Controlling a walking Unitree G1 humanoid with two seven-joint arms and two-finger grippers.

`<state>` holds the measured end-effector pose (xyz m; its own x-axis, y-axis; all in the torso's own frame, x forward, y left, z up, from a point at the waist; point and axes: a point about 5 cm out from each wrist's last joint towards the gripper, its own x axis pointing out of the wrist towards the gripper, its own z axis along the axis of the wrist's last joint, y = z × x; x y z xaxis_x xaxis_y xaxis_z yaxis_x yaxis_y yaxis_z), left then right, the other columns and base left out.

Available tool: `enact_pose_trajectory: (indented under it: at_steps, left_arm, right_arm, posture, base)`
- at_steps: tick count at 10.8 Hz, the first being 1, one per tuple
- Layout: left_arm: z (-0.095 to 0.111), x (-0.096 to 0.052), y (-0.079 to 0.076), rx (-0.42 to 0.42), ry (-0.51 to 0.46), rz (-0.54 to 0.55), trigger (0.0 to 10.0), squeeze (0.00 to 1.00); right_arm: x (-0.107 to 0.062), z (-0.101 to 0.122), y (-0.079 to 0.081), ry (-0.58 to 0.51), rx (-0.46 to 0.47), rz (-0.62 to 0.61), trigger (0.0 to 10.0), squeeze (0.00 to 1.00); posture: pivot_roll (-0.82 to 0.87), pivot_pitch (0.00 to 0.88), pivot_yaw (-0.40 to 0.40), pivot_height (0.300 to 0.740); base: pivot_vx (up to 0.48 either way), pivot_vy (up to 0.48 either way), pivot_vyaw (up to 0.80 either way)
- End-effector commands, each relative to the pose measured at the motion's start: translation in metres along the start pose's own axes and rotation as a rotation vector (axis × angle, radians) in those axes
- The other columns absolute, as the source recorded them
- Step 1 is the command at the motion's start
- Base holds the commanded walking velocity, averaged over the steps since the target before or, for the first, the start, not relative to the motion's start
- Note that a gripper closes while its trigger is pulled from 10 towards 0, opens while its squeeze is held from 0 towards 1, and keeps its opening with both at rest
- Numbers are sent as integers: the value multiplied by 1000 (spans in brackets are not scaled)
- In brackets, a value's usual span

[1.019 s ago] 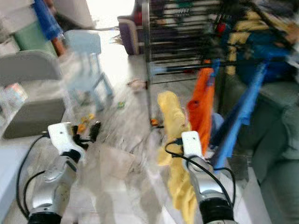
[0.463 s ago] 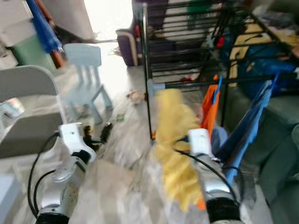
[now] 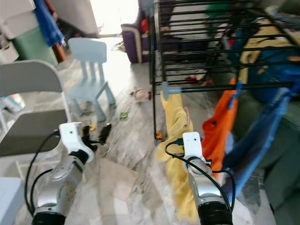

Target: Hang hanger

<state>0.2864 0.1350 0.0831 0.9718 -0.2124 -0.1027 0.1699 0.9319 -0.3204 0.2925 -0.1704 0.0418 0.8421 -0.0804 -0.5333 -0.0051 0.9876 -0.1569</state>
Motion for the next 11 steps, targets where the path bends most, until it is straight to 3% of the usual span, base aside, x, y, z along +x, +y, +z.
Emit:
enact_pose_trajectory:
  at_steps: [1,3,7,11]
  left_arm:
    - [7,0,-2,1,-24,-25,10000,0]
    - [8,1,-3,2,-25,-35,10000,0]
    - [9,1,-5,-1,-26,-53,10000,0]
    - [8,-1,-9,0,-30,-88,10000,0]
  right_arm:
    - [0,23,-3,-89,6,-18,10000,0]
    - [6,41,-10,-121,-13,-25,10000,0]
    - [18,65,-2,-121,-23,66,10000,0]
    - [22,70,3,-106,2,91,10000,0]
  posture:
    - [-149,0,86,740]
    - [-153,0,91,740]
    - [-148,0,91,740]
    - [-150,0,89,740]
  base:
    - [0,0,0]
    - [0,0,0]
    - [0,0,0]
    - [249,315,0]
